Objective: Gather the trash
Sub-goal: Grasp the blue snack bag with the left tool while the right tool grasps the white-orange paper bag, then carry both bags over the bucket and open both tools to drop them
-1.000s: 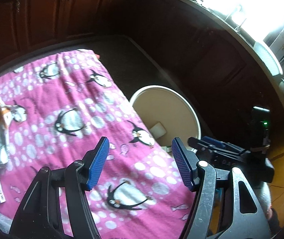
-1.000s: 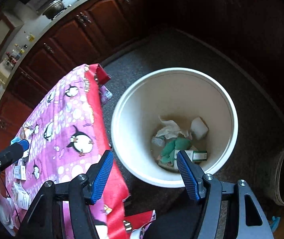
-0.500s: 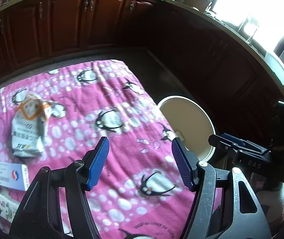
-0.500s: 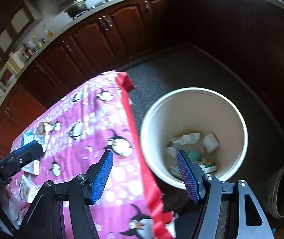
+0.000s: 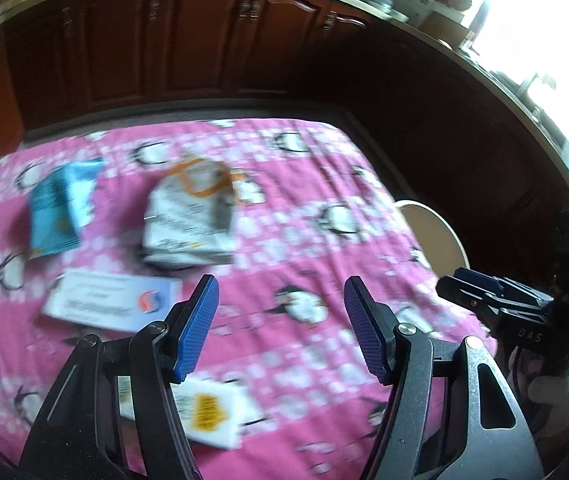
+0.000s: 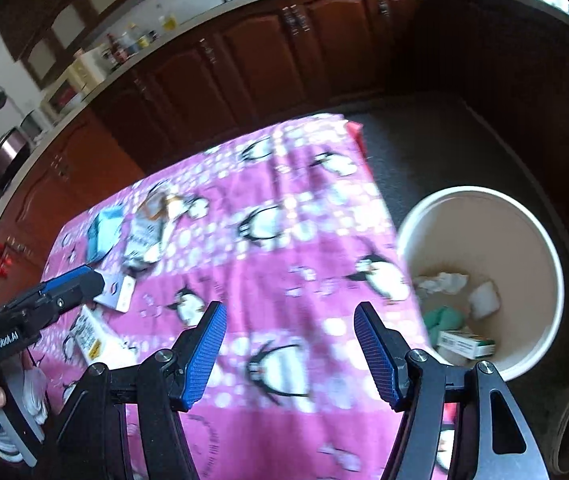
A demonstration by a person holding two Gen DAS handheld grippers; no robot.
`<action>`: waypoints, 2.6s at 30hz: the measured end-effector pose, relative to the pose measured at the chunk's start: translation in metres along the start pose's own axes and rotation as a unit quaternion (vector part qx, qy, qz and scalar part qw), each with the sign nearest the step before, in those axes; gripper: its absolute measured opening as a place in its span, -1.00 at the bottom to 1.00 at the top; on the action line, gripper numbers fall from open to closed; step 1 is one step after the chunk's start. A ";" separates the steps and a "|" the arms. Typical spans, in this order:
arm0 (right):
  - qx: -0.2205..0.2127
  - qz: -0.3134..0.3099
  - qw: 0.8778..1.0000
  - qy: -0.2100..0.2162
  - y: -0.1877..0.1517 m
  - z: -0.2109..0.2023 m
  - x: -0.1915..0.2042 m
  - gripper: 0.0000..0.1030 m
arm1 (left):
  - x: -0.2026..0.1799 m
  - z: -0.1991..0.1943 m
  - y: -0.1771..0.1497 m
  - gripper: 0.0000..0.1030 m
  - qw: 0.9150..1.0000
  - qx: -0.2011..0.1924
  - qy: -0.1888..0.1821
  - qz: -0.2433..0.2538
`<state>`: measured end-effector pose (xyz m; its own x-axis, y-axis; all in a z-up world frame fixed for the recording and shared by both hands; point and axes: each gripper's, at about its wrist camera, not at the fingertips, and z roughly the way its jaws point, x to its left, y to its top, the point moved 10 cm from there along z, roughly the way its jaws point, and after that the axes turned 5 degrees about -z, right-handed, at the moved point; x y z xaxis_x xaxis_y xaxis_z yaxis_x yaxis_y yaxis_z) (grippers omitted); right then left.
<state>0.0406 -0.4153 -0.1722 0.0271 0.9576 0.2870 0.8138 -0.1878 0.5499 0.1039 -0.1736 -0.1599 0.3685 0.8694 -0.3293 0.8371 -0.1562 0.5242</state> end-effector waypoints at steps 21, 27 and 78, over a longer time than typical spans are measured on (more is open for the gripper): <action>0.056 -0.025 0.995 0.084 0.046 0.104 0.105 0.27 | 0.201 -0.019 0.042 0.41 0.984 -0.030 0.037 -0.172; 0.071 -0.014 0.993 0.093 0.063 0.135 0.114 0.34 | 0.211 0.008 0.061 0.41 0.984 -0.016 0.050 -0.173; -0.029 0.012 0.988 0.152 0.049 0.033 0.083 -0.58 | 0.084 -0.010 0.037 0.00 0.998 -0.016 0.047 -0.034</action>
<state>0.1018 -0.3376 -0.1475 -0.1372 0.8441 0.5183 0.7806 -0.2300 0.5812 0.1621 -0.1018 -0.1601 0.2710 0.9177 -0.2906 0.8448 -0.0820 0.5288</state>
